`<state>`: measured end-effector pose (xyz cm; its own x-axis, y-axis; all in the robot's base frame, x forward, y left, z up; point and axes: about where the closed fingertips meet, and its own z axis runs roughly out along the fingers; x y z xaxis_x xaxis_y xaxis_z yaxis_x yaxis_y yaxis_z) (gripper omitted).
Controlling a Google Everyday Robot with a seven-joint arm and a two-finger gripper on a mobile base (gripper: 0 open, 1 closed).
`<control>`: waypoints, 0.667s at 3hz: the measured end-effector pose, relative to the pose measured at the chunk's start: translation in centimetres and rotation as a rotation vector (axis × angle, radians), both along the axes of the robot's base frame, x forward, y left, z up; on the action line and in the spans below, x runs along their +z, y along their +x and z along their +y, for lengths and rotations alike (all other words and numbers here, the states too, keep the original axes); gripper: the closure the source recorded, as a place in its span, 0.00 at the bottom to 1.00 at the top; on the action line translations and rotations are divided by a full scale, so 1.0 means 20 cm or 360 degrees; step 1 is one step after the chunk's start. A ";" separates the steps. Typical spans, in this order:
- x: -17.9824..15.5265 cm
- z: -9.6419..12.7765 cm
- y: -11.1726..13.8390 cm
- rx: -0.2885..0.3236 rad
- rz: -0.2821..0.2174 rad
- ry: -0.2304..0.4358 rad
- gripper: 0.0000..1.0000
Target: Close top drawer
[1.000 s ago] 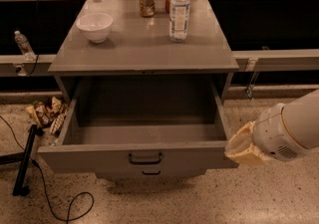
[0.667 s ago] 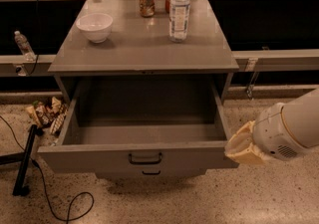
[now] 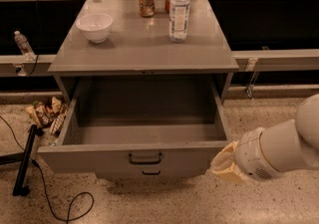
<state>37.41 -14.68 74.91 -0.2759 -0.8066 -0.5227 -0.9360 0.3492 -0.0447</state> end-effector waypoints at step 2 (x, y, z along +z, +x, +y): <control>-0.37 0.15 0.07 0.0039 -0.0208 0.0010 1.00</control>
Offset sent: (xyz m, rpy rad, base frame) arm 0.0309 0.0399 -0.1101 0.0138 -0.2359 0.0386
